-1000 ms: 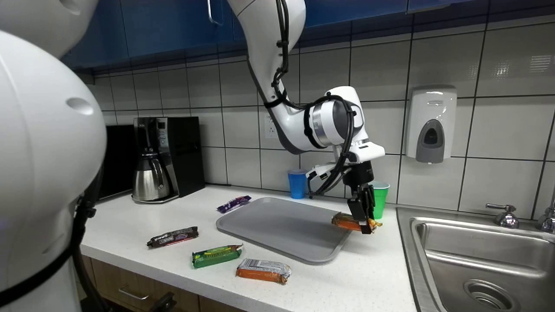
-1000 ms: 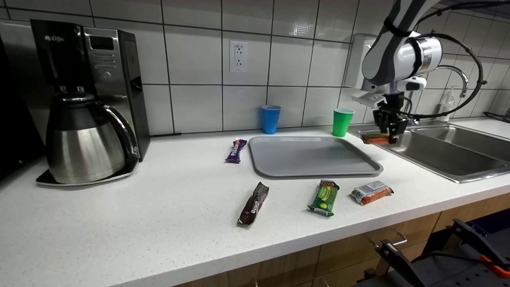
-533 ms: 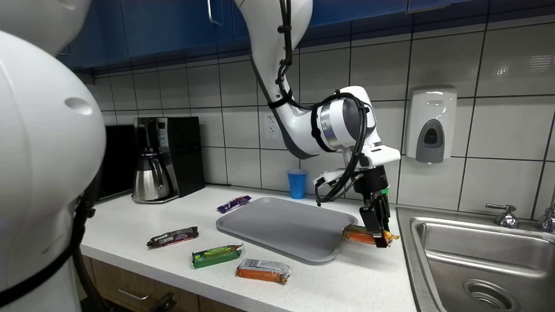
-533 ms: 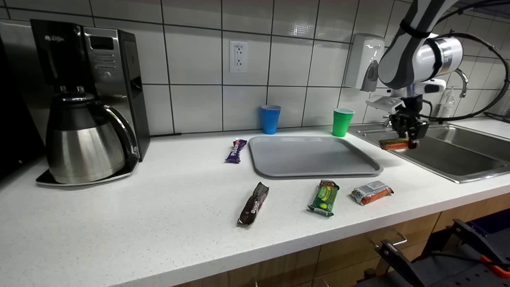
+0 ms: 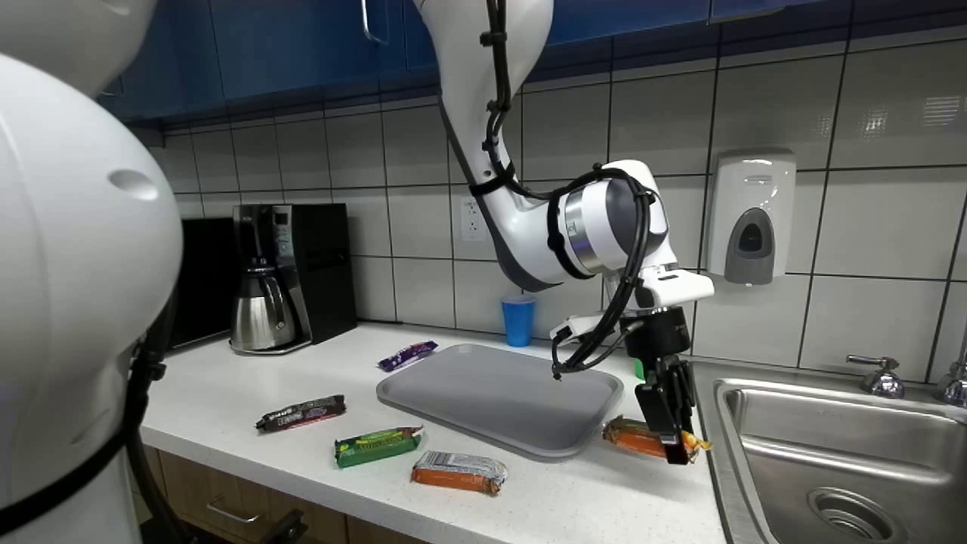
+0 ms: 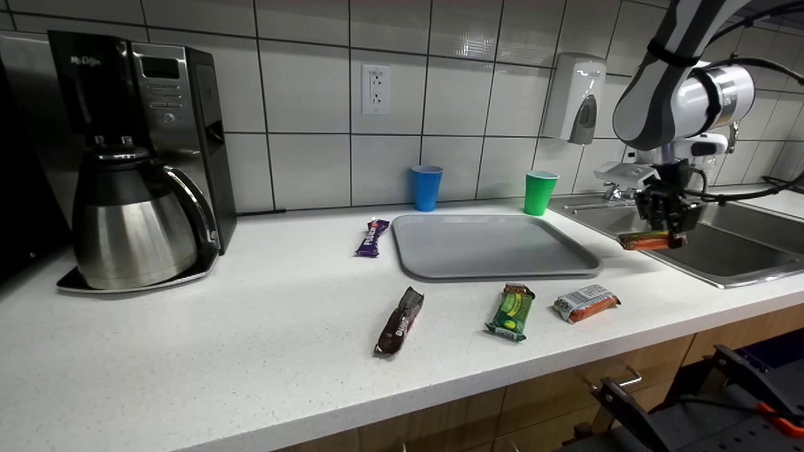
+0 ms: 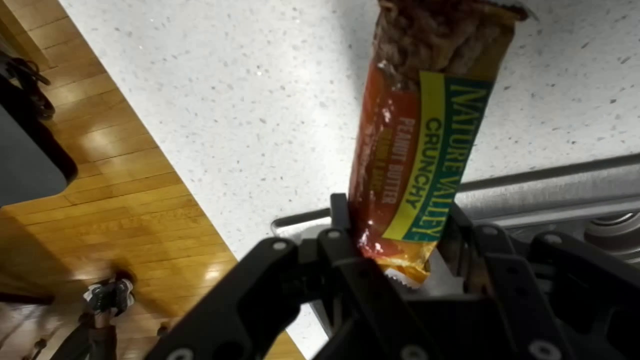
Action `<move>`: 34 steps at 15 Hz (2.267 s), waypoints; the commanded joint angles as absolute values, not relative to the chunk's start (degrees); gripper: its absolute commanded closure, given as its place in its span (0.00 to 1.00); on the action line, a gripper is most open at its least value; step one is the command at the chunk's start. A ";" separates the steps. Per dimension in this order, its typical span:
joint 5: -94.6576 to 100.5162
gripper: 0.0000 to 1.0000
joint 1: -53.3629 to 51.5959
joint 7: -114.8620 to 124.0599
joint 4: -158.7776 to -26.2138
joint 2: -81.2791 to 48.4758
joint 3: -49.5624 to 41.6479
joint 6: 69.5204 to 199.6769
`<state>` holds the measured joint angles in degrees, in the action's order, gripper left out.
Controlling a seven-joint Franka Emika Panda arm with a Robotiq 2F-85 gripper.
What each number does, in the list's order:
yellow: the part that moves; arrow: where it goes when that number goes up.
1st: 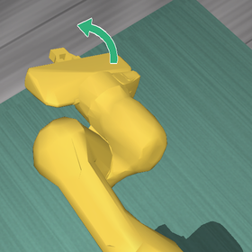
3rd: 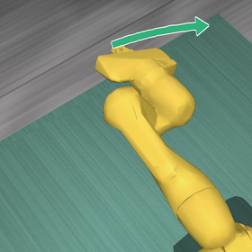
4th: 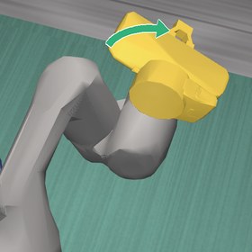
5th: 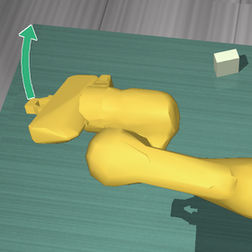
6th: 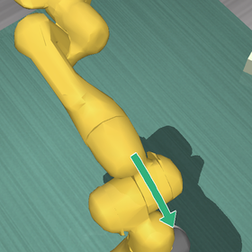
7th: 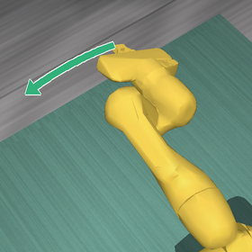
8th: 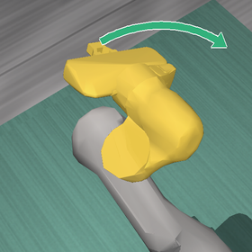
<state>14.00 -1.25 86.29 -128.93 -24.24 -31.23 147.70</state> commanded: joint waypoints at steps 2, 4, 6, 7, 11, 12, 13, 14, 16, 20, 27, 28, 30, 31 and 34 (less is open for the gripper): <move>16.05 0.81 -0.06 88.41 -131.17 -22.81 -31.56 148.20; 16.14 0.81 0.26 88.47 -131.86 -22.99 -31.90 148.86; 16.10 0.81 0.46 88.42 -132.59 -23.33 -32.24 149.71; 15.96 0.81 0.55 88.38 -132.99 -23.52 -32.38 150.13; 14.98 0.81 1.24 87.94 -134.25 -24.47 -32.25 151.98; 14.79 0.81 1.34 87.86 -134.44 -24.81 -32.28 152.64; 14.54 0.81 1.47 87.75 -134.66 -25.15 -32.27 153.24; 14.34 0.81 1.52 87.65 -134.80 -25.46 -32.29 153.75; 13.96 0.81 1.41 87.51 -135.08 -26.03 -32.36 154.75; 13.38 0.29 1.11 87.16 -135.64 -26.66 -32.51 155.84; 14.40 0.00 -0.91 87.72 -136.55 -24.56 -34.23 155.45; 14.58 0.00 -1.34 87.76 -136.78 -23.90 -34.51 155.04; 15.04 0.00 -2.35 87.81 -137.28 -22.66 -35.15 154.51; 15.16 0.00 -2.76 87.59 -137.50 -21.91 -35.21 154.07; 16.17 0.00 -4.61 87.55 -138.64 -19.35 -35.28 152.95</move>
